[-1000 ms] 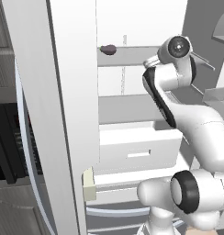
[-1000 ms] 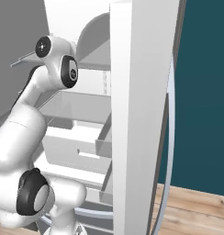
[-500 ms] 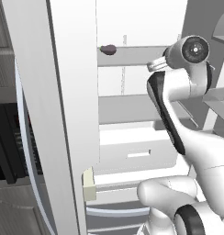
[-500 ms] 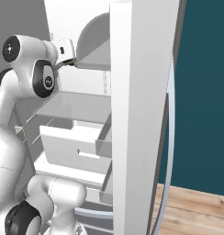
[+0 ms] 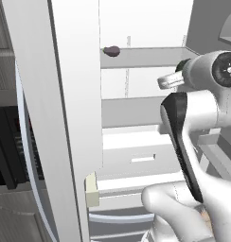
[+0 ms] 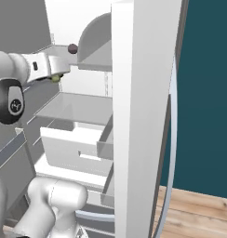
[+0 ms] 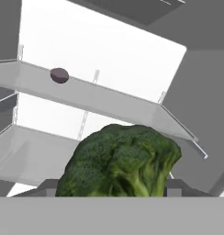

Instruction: Gather the eggplant and broccoli from the fridge and place them on a tray on the dining counter. Then gather the chicken drumsticks from the fridge and place them on the other tray.

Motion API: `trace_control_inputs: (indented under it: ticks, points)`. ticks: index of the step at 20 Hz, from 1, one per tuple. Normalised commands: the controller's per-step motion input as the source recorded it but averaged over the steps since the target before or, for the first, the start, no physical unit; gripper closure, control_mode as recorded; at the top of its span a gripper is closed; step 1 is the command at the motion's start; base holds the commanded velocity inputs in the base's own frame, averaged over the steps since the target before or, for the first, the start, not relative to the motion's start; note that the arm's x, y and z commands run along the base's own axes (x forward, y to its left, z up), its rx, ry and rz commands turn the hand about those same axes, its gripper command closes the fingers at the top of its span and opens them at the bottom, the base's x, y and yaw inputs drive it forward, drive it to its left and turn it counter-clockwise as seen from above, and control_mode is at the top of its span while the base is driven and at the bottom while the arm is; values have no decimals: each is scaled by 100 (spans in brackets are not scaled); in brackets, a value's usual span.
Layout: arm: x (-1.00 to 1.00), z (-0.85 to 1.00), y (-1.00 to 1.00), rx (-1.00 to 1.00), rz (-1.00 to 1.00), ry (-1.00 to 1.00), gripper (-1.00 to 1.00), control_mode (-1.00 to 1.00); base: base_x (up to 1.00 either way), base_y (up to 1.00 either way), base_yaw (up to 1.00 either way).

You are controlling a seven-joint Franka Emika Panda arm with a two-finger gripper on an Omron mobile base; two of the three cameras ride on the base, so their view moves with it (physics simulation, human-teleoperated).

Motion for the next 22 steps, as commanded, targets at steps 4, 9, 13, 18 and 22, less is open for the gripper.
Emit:
trace_control_inputs:
  ticks: [4, 9, 13, 18, 22]
  points:
    - [-99, 0, 15, 9, 1, 0, 100, -100, 0, 0, 0]
    - [-89, 0, 16, 9, 1, 0, 100, -100, 0, 0, 0]
    - [-79, 0, 13, 8, 2, 0, 100, -100, 0, 0, 0]
    - [-36, 0, 18, 2, 1, 2, 100, -100, 0, 0, 0]
    - [0, 0, 2, 0, 1, 1, 100, -100, 0, 0, 0]
